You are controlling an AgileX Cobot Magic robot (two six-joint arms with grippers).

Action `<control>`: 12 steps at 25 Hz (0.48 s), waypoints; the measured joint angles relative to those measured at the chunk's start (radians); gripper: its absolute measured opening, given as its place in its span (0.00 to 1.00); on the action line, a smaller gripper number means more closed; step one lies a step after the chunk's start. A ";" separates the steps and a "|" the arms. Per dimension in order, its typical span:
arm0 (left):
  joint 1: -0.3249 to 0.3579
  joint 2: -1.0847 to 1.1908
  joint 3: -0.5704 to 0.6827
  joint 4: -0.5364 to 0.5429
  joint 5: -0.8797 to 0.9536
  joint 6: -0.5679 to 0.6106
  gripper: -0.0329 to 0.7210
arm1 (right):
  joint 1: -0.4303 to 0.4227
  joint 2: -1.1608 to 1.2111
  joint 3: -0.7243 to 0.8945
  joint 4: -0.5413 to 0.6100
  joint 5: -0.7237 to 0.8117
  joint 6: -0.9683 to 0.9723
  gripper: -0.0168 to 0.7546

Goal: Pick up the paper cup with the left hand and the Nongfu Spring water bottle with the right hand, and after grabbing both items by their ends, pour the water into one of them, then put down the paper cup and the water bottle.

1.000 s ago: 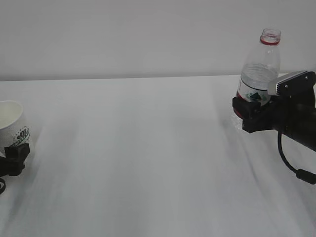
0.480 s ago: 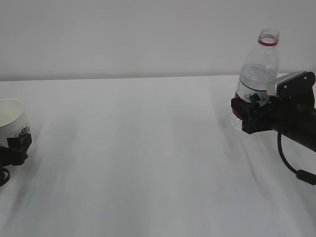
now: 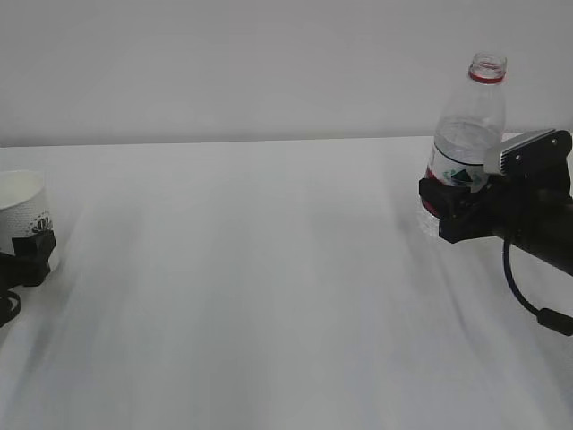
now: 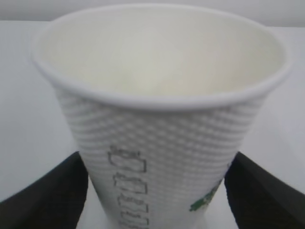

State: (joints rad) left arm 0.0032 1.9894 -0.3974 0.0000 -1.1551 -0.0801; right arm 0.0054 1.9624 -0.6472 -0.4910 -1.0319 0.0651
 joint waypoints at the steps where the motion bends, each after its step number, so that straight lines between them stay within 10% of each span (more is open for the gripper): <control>1: 0.000 0.000 0.001 0.000 0.000 0.000 0.93 | 0.000 0.000 0.000 0.000 0.000 0.000 0.63; 12: 0.000 0.001 0.001 0.000 0.012 0.000 0.93 | 0.000 0.000 0.000 0.000 -0.004 0.000 0.63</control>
State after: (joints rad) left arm 0.0032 1.9901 -0.3961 0.0000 -1.1433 -0.0801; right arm 0.0054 1.9624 -0.6472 -0.4910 -1.0356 0.0656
